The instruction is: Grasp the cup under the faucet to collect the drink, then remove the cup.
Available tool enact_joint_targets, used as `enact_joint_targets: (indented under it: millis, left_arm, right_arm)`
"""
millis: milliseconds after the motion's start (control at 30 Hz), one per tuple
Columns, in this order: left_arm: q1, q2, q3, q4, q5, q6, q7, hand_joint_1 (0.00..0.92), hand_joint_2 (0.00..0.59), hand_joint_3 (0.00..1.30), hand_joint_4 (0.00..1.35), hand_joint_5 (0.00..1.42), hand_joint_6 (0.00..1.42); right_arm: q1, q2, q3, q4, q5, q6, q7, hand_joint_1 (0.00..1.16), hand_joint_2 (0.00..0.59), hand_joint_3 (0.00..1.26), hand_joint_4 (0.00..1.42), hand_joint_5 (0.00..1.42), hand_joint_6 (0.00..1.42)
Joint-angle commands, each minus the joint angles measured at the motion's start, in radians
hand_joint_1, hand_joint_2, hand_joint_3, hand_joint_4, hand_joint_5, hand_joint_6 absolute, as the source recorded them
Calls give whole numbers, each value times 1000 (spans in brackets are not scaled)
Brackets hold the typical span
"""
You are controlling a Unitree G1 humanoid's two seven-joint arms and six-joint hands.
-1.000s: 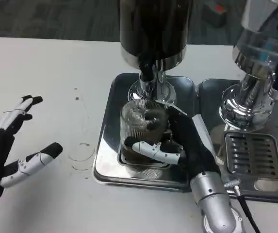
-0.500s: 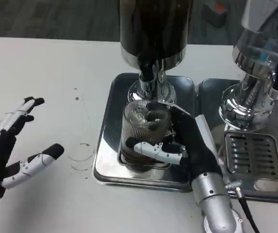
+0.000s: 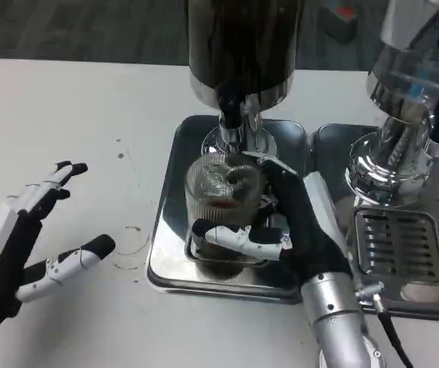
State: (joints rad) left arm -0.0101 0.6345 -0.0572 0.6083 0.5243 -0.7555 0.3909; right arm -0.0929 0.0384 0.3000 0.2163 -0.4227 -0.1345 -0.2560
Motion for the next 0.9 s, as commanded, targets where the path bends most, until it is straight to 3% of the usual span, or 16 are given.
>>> enact_joint_targets:
  millis: [33,533,900]
  left_arm:
    - [-7,-3,-10,0,11,29,-20,0,110,183,64,263,146]
    - [-6,0,-22,-20,23,51,-46,0,105,188,72,247,130]
    - [13,25,-36,-61,56,67,-61,0,94,144,14,198,94]
  right_arm:
    - [7,2,1,-43,-12,-8,-10,1052,239,397,516,664,829]
    - [61,-16,20,-88,-31,-3,25,1059,246,397,508,671,855]
    - [185,-54,18,-268,-25,1,60,1060,243,397,510,671,863]
